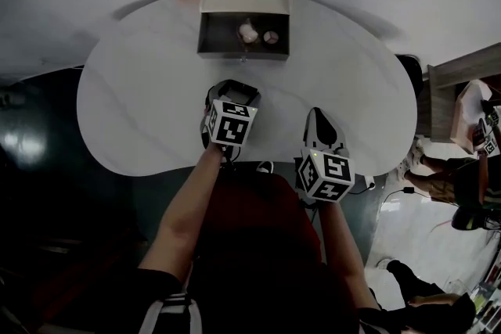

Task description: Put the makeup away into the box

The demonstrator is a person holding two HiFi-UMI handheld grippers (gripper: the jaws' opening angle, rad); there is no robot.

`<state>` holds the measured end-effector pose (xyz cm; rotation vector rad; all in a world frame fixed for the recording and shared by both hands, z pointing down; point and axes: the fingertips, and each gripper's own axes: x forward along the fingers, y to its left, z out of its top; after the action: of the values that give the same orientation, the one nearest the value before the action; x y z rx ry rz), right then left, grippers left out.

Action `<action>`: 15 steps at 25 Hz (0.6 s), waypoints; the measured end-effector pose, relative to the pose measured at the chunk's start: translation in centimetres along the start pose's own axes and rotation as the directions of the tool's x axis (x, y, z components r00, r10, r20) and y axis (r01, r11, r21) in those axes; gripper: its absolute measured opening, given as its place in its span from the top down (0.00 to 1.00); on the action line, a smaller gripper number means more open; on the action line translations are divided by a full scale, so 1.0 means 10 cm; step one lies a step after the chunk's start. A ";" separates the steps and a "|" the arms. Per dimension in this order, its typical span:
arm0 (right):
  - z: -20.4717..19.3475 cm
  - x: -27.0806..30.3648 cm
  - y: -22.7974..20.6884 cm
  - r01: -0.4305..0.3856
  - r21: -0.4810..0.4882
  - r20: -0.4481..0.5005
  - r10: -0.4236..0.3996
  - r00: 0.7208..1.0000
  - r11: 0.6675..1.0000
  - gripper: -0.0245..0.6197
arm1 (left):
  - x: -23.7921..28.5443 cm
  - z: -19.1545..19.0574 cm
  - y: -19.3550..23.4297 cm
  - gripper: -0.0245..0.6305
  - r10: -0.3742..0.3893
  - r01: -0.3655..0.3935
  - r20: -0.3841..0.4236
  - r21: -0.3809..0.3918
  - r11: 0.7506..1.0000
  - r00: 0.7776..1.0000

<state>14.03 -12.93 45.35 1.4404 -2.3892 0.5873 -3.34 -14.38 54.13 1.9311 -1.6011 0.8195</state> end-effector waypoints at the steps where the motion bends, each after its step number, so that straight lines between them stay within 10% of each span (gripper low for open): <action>1: 0.01 -0.01 -0.01 -0.001 0.000 0.004 0.001 1.000 1.000 0.94 | -0.02 0.01 0.00 0.44 0.002 -0.002 0.005 -0.005 1.000 1.000; 15: 0.08 -0.10 0.02 -0.062 -0.005 0.036 0.063 0.997 0.998 0.94 | -0.48 0.52 0.20 0.44 0.056 -0.050 0.105 -0.059 0.997 0.993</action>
<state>14.30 -12.44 44.13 1.3905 -2.4700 0.5753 -5.19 -15.15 47.11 1.9289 -1.7267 0.6945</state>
